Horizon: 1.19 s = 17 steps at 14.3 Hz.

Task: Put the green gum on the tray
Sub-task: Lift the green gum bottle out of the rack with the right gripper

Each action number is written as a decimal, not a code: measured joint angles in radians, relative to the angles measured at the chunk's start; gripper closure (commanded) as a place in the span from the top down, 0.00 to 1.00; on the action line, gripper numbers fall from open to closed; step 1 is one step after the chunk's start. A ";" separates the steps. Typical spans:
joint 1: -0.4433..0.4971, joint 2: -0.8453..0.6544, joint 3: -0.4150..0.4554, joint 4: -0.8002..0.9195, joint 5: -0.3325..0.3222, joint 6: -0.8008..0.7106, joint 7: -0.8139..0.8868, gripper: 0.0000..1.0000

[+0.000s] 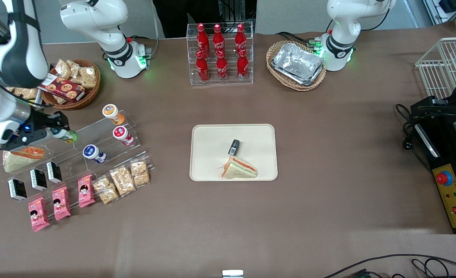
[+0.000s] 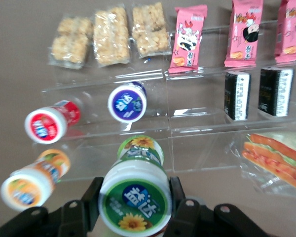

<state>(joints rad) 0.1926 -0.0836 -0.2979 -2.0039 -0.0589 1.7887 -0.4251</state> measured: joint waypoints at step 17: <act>0.172 0.143 0.230 0.434 0.240 -0.433 0.633 0.17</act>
<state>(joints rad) 0.3647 0.0590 -0.0679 -1.5701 0.1813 1.3554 0.2077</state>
